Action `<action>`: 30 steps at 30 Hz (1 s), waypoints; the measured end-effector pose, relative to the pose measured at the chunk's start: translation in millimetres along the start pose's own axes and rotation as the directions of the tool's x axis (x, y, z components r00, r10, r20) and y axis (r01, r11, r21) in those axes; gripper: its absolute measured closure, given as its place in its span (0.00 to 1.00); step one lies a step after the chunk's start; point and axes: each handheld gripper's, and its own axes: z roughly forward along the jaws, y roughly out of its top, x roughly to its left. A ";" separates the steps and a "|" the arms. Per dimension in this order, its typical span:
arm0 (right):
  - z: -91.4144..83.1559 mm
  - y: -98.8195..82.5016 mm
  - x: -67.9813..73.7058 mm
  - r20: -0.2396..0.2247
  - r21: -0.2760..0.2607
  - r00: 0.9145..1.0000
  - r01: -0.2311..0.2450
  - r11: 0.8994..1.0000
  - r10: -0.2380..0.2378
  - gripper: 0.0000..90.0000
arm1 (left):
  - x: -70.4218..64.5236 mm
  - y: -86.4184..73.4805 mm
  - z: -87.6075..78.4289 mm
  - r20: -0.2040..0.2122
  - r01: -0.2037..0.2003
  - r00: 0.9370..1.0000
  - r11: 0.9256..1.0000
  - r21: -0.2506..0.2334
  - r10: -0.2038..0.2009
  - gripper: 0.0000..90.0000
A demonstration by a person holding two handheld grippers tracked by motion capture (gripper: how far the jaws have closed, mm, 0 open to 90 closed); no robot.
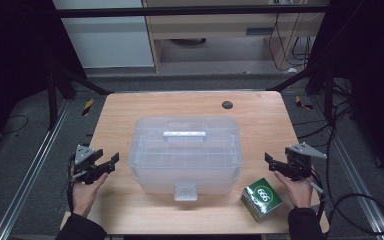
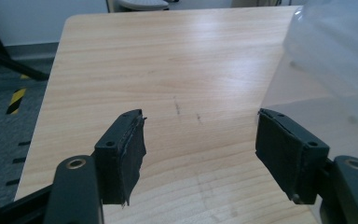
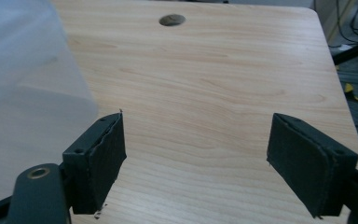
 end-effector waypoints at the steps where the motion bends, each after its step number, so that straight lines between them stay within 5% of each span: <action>1: 0.0 0.0 0.0 0.000 0.000 1.000 0.000 1.000 0.000 0.22 | 0.0 0.0 0.0 0.000 0.000 1.000 1.000 0.000 0.000 0.35; 9: -2.4 6.2 14.8 -0.023 0.003 0.999 0.047 0.999 -0.047 0.23 | 1.9 23.1 -17.6 0.058 -0.051 0.997 0.998 -0.036 0.053 0.34; 18: -4.9 15.2 32.1 -0.066 0.007 0.991 0.120 0.993 -0.119 0.25 | 7.7 46.7 -25.9 0.101 -0.047 0.993 0.995 -0.084 0.055 0.39; 30: -10.3 20.2 32.7 -0.060 -0.003 0.992 0.114 0.993 -0.114 0.25 | -2.2 75.1 -27.0 0.136 -0.134 0.980 0.987 -0.085 0.144 0.42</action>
